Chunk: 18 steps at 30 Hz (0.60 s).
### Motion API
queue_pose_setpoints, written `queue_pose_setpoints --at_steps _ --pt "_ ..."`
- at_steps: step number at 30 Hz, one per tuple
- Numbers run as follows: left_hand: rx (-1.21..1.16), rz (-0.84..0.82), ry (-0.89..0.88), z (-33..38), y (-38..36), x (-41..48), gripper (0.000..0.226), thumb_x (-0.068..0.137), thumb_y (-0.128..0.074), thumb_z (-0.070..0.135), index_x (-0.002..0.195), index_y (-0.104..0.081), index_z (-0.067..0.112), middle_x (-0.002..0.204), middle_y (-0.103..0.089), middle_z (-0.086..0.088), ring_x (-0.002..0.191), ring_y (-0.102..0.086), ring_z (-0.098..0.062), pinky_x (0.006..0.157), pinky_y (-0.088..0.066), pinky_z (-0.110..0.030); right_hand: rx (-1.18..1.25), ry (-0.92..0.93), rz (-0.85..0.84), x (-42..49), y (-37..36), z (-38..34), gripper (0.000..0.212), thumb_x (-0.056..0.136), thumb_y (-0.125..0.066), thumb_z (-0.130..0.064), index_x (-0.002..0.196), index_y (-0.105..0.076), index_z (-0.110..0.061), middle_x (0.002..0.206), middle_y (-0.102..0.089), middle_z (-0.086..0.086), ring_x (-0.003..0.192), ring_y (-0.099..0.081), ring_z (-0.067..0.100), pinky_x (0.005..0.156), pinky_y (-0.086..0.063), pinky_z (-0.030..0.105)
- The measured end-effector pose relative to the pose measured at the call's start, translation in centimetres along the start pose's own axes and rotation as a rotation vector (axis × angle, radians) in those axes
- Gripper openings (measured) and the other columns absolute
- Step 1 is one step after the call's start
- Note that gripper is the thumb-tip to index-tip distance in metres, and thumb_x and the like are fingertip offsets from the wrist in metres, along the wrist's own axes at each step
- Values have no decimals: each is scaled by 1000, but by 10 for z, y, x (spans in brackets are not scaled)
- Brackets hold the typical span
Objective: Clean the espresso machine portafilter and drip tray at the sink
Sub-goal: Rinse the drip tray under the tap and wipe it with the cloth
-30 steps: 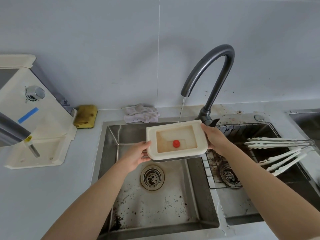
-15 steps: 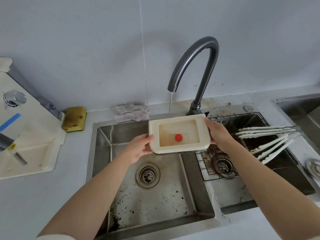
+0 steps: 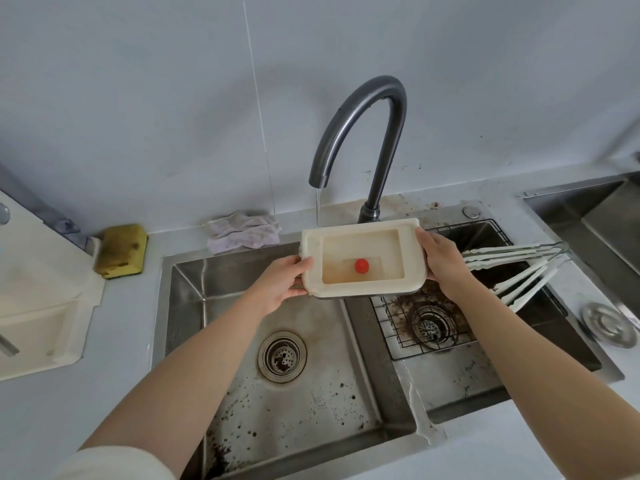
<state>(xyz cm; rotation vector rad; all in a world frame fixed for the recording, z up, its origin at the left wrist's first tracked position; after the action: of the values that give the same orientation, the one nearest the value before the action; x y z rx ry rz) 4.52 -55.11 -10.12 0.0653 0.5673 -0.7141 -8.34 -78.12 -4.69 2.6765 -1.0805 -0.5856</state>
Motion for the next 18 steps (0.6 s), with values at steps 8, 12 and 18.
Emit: queue_pose_setpoints --at_steps 8,12,18 --pt "68 -4 -81 27 -2 9 18 93 -51 16 110 -55 12 97 -65 -1 85 -63 -15 74 -53 -30 52 107 31 2 6 -13 24 96 -40 -37 80 -56 -30 77 -60 -4 71 -57 11 71 -50 30" --pt "79 20 -103 35 6 10 27 92 -53 15 118 -54 10 97 -66 2 86 -64 -12 67 -55 -24 54 162 19 3 0 -22 23 96 -40 -36 87 -59 -26 78 -59 -4 72 -56 10 70 -49 28" --pt "52 69 -146 47 21 8 37 90 -57 14 126 -50 7 101 -65 1 91 -65 -14 74 -54 -27 75 269 12 -3 -9 -44 22 97 -39 -35 85 -57 -37 82 -61 -12 76 -57 2 71 -49 25"
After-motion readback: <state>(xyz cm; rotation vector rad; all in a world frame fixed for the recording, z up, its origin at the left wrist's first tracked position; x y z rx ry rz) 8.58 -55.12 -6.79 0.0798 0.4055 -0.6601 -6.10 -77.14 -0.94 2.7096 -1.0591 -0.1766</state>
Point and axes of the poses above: each hand's wrist, its own x-axis towards the middle knuckle, its own y-axis out of the back of the hand, z = x × y, the point moved 10 cm from there along x, towards the middle knuckle
